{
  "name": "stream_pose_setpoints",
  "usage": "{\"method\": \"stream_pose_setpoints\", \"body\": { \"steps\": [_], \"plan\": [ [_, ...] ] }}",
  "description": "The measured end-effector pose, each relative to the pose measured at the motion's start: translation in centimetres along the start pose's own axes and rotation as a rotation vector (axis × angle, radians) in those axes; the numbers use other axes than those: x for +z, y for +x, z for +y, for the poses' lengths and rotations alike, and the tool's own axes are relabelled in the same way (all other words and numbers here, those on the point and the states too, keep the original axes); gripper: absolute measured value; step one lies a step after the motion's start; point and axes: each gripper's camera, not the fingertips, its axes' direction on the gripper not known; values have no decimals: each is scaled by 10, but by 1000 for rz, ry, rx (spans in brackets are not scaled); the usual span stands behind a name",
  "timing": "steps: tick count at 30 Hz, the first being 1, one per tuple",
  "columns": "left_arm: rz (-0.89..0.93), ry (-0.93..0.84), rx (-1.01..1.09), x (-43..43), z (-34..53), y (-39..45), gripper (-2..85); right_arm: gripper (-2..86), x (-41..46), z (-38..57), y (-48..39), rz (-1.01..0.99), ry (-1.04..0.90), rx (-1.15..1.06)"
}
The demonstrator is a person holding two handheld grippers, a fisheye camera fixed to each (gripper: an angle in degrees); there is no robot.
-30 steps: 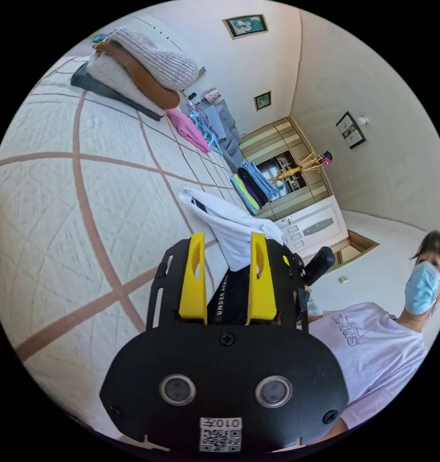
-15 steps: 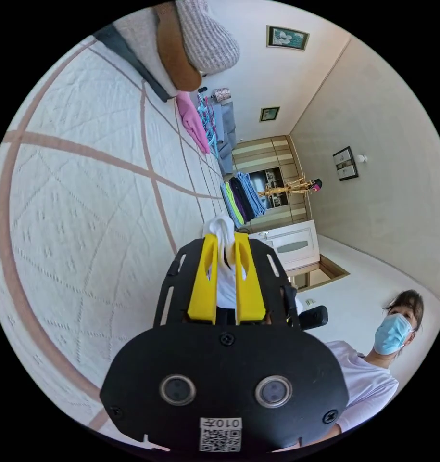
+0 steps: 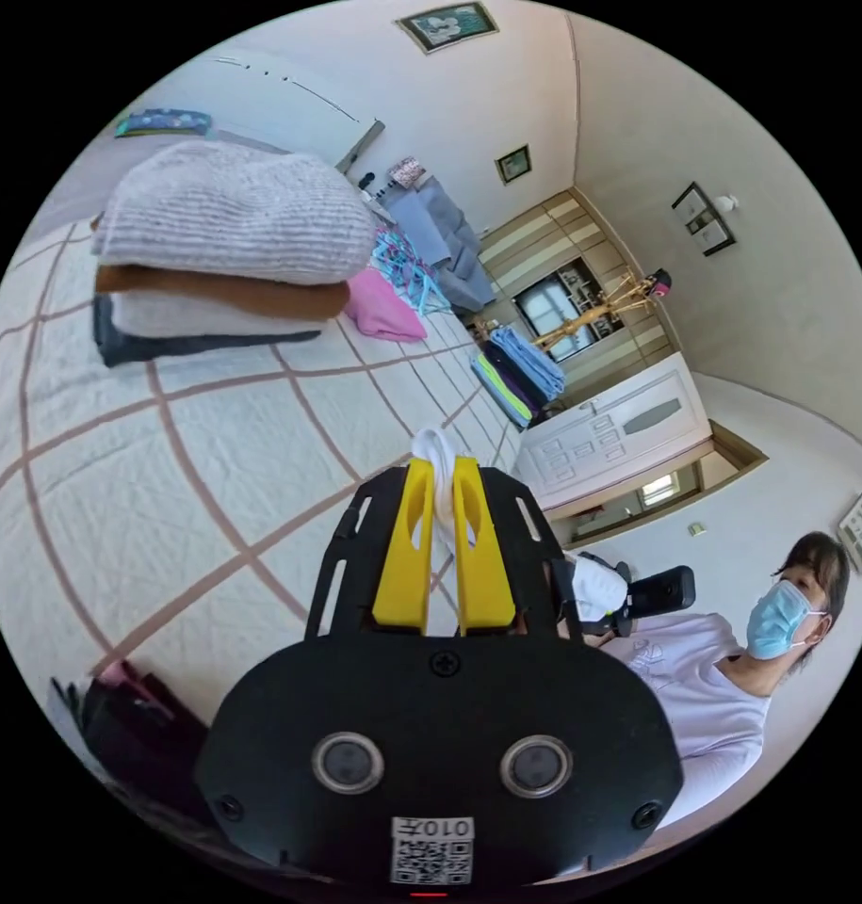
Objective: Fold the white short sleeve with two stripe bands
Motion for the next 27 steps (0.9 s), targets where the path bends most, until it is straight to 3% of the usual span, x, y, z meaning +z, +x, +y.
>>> {"method": "stream_pose_setpoints", "body": {
  "steps": [5,11,18,22,27],
  "plan": [
    [-136,-63,-46,13,4,3,34,52,14,15,31,-204,23,160],
    [-213,-165,90,84,-42,66,40,53,-32,45,110,-247,68,325],
    [-363,-517,399,270,-128,202,45,51,-101,141,211,-264,145,658],
    [-369,-673,413,384,-147,222,46,50,-114,191,249,-301,162,864],
    [-465,-791,409,464,-146,225,50,50,-115,216,275,-337,129,977]
  ]
}}
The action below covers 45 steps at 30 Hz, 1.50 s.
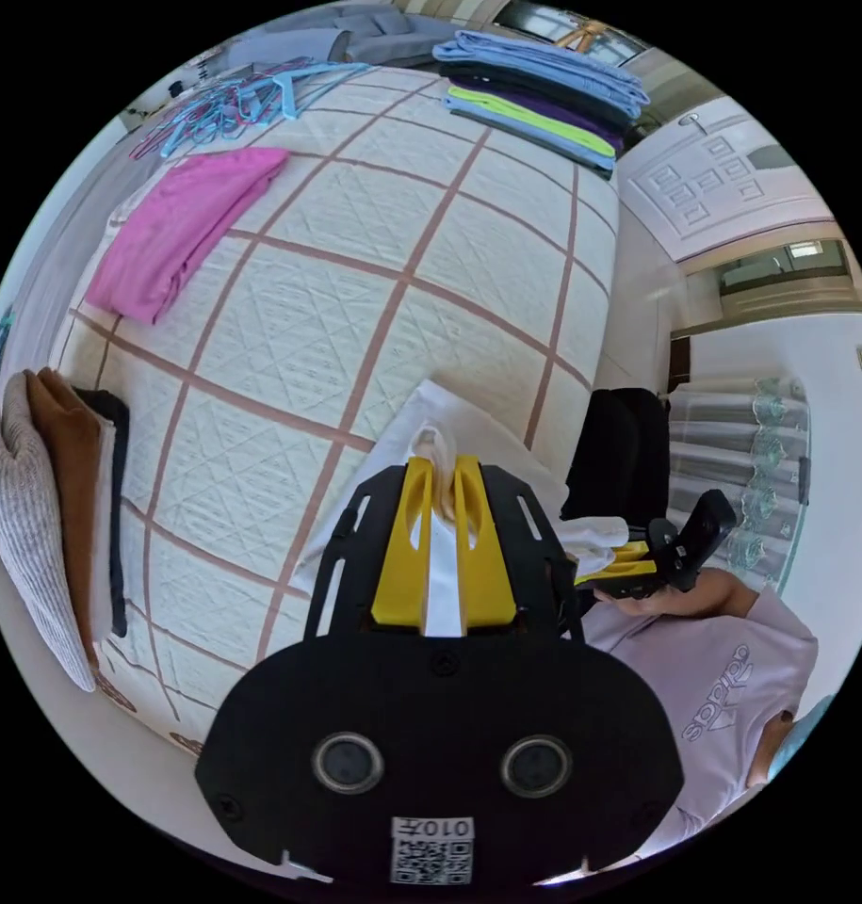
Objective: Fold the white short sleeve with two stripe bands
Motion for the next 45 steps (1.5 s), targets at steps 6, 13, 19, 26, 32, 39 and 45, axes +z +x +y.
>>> {"method": "stream_pose_setpoints", "body": {
  "steps": [6,13,19,26,32,39,45],
  "plan": [
    [-5,55,-3,10,-23,13,75,51,-11,-13,13,-60,-23,86],
    [-39,221,52,-18,29,-8,110,53,-33,-23,-5,-18,-94,29],
    [-94,257,137,5,108,-70,126,50,-91,-34,-45,169,-17,-74],
    [-42,341,262,36,140,-112,134,67,-71,-107,-98,381,-147,-290],
    [18,344,359,53,150,-131,127,104,-24,-175,-125,437,-246,-362],
    [62,357,412,54,167,-149,106,90,33,-217,-139,470,-432,-375],
    [187,394,435,52,192,-177,68,54,12,-208,-204,547,-344,-578]
  ]
}}
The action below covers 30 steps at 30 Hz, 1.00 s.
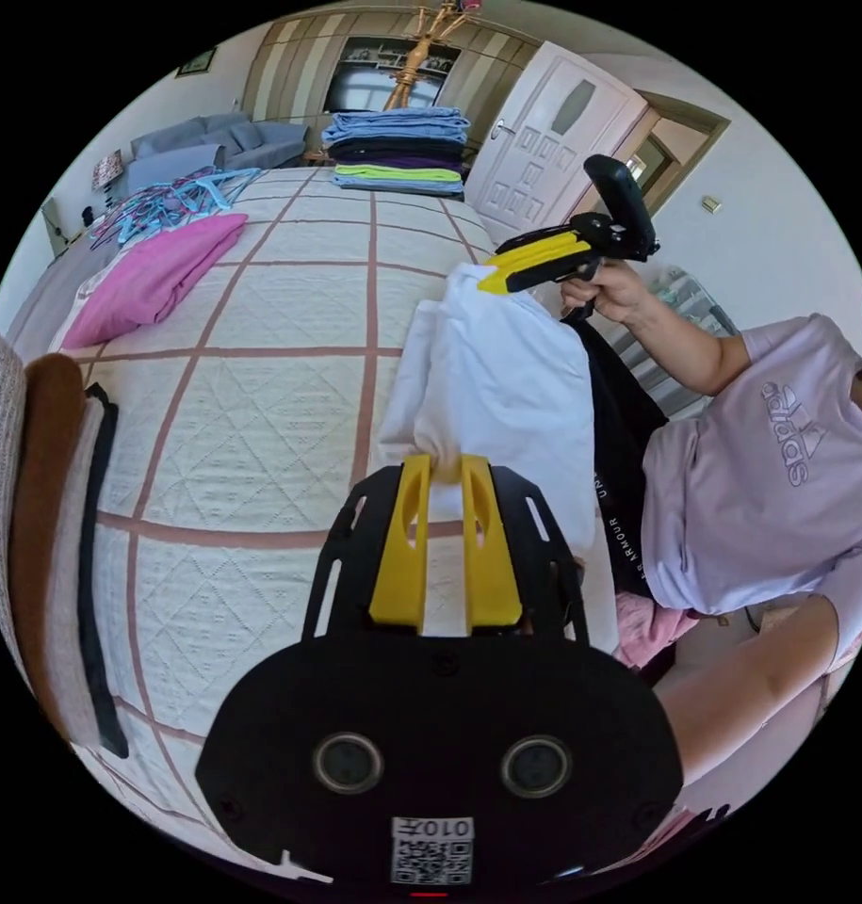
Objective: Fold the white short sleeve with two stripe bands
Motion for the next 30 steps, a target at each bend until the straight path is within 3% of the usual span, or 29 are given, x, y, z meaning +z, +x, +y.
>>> {"method": "stream_pose_setpoints", "body": {
  "steps": [3,5,7,9,14,22,30],
  "plan": [
    [15,66,-43,-12,20,-10,55,50,-28,8,18,-111,162,7],
    [34,126,-96,-19,32,-20,49,50,6,5,63,-189,-11,181],
    [-59,107,-191,-22,43,-30,46,50,37,10,85,-250,-139,263],
    [-39,95,-222,-24,47,-35,52,51,38,19,95,-292,-88,292],
    [-85,166,-158,-44,46,-28,60,56,13,35,124,-388,35,297],
    [-82,-63,-4,-18,27,-22,48,90,-6,58,135,-376,-26,243],
    [57,5,21,-34,39,-29,17,114,-22,111,159,-576,-46,277]
  ]
}}
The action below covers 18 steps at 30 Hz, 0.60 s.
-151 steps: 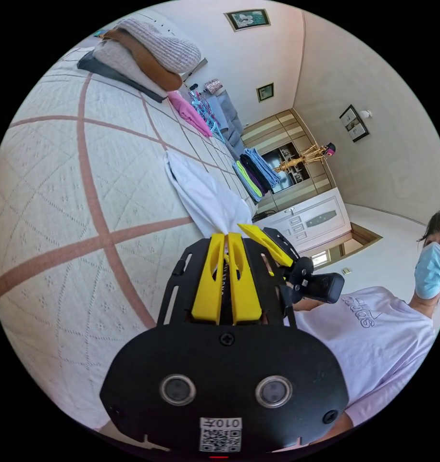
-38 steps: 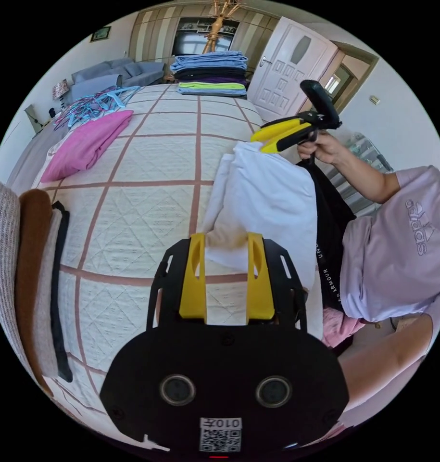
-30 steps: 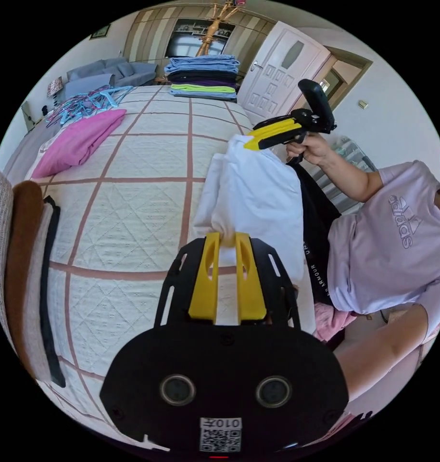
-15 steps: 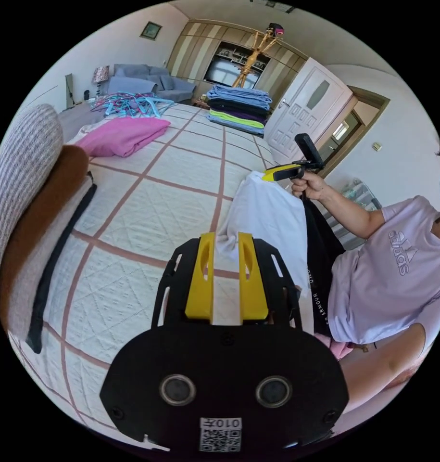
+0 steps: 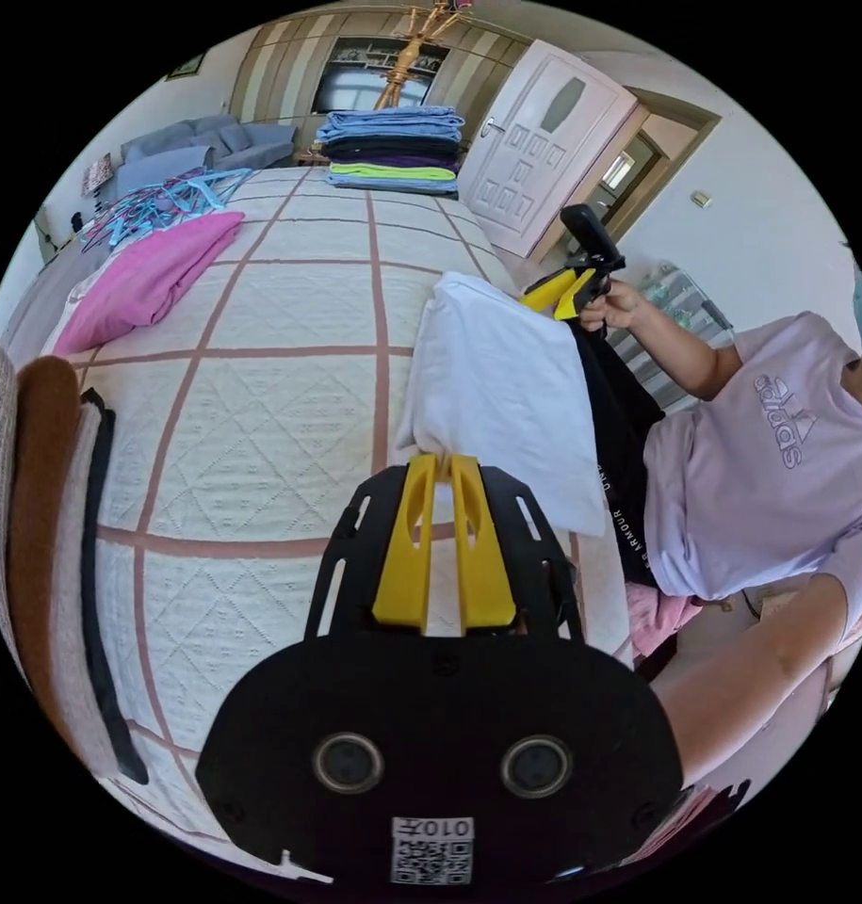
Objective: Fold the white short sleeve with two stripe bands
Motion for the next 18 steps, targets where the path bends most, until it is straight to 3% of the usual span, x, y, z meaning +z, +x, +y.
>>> {"method": "stream_pose_setpoints", "body": {
  "steps": [7,11,15,18],
  "plan": [
    [166,111,-95,-15,29,-21,4,50,-14,16,1,-54,13,1],
    [289,123,-119,-23,42,-32,3,43,-32,10,-17,-215,43,-4],
    [162,16,-327,-19,49,-52,3,42,-12,11,22,-199,13,149],
    [150,133,-343,-28,53,-40,8,46,-6,16,39,-177,37,159]
  ]
}}
